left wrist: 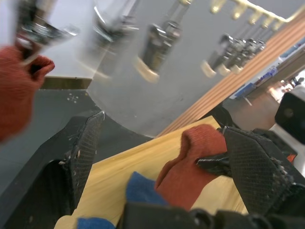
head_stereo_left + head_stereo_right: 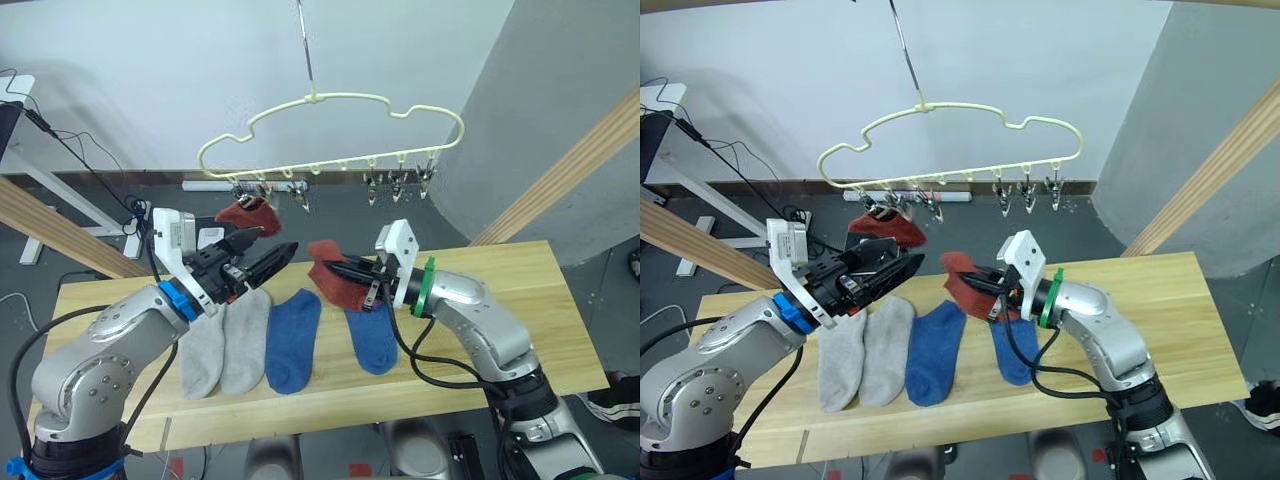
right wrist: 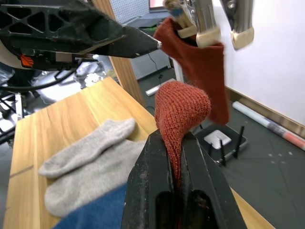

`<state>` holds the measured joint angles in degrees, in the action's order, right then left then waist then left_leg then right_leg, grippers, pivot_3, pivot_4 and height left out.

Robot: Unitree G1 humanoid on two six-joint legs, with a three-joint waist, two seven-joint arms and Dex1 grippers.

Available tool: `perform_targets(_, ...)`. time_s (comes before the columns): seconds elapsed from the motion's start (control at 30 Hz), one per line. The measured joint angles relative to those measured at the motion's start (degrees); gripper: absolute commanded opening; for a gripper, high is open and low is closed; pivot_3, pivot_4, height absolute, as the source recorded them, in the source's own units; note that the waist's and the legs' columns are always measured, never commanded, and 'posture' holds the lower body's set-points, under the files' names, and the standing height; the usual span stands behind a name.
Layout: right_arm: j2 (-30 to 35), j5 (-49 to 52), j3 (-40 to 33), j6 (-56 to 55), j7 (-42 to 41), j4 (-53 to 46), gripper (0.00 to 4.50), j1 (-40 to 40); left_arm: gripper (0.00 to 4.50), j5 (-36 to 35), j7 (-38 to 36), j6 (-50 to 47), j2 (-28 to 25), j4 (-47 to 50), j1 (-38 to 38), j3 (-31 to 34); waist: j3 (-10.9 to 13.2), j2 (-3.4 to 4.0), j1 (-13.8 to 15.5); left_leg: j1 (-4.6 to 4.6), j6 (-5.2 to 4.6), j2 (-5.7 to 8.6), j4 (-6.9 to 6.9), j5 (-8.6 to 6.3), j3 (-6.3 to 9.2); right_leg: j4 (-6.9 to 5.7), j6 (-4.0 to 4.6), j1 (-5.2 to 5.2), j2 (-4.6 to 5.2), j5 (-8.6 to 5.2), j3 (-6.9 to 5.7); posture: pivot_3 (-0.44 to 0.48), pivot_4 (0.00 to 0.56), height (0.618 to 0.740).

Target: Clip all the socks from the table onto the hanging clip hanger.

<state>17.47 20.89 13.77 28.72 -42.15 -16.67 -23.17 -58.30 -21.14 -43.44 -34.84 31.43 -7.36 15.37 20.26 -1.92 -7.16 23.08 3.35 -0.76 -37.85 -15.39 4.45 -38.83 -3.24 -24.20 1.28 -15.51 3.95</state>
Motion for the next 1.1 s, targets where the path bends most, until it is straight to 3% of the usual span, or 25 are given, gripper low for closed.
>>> perform_targets(0.17, 2.8, 0.8, -0.9, 2.2, -0.1, -2.4, 0.00, 1.2, 4.44, 2.1, -2.1, 0.8, -0.3, 0.8, 0.6, -1.2, 0.0, 0.00, 0.2, 0.02, 0.00, 0.03, 0.00, 0.00, -0.02, 0.02, 0.00, 0.00, 0.00, 0.00, 0.01, -0.177, 0.343, 0.737)
perform_targets(0.37, 14.4, 6.8, -8.6, 11.9, -1.9, -5.5, 0.00, 5.0, 4.44, 10.8, -10.6, 6.6, -5.7, 4.7, 6.0, -4.0, 0.1, 0.09, 1.0, 0.09, 0.00, 0.03, 0.03, -0.01, -0.06, 0.20, 0.00, 0.00, 0.11, 0.00, 0.05, -0.163, 0.353, 0.737)
perform_targets(0.5, 19.3, 8.6, -12.2, 18.0, -1.7, -5.5, 0.00, 5.9, 4.44, 13.8, -12.9, 9.2, -5.4, 4.9, 7.0, -5.0, 0.1, 0.08, 1.1, 0.09, -0.01, 0.03, 0.04, -0.02, -0.14, 0.22, 0.00, 0.02, 0.00, -0.01, -0.01, -0.163, 0.352, 0.737)
perform_targets(0.63, 20.6, 3.0, -8.4, 18.0, 0.7, 1.8, 0.00, 7.2, 4.44, 16.6, -12.0, 12.0, -2.3, 4.9, 7.0, -5.2, 0.1, 0.08, 1.1, 0.11, -0.01, 0.03, 0.03, -0.01, -0.26, 0.23, -0.01, -0.01, -0.03, -0.01, 0.03, -0.154, 0.347, 0.737)
perform_targets(0.77, 20.2, -1.4, -5.8, 16.3, 2.7, 6.6, 1.03, 8.5, 4.46, 19.3, -10.7, 13.3, -0.8, 4.7, 7.3, -5.6, 0.1, 0.08, 1.1, 0.14, -0.01, 0.04, 0.02, -0.02, -0.33, 0.25, -0.01, -0.03, -0.02, -0.01, 0.07, -0.148, 0.345, 0.737)
perform_targets(1.03, 21.5, -4.6, -7.8, 8.7, 3.3, 6.7, 3.72, 10.6, 4.50, 28.2, -7.7, 19.7, 3.3, 3.4, 9.0, -6.1, 0.1, 0.08, 1.3, 0.15, 0.00, 0.05, 0.00, -0.01, -0.31, 0.25, -0.01, 0.00, -0.01, -0.01, 0.04, -0.165, 0.342, 0.737)
perform_targets(1.1, 22.9, -5.1, -8.3, 6.6, 2.3, 5.6, 3.72, 11.4, 4.50, 29.8, -7.2, 21.4, 4.3, 3.0, 9.0, -6.5, 0.1, 0.08, 1.4, 0.15, 0.00, 0.06, -0.01, -0.01, -0.31, 0.25, -0.02, 0.00, 0.00, -0.01, 0.03, -0.178, 0.340, 0.737)
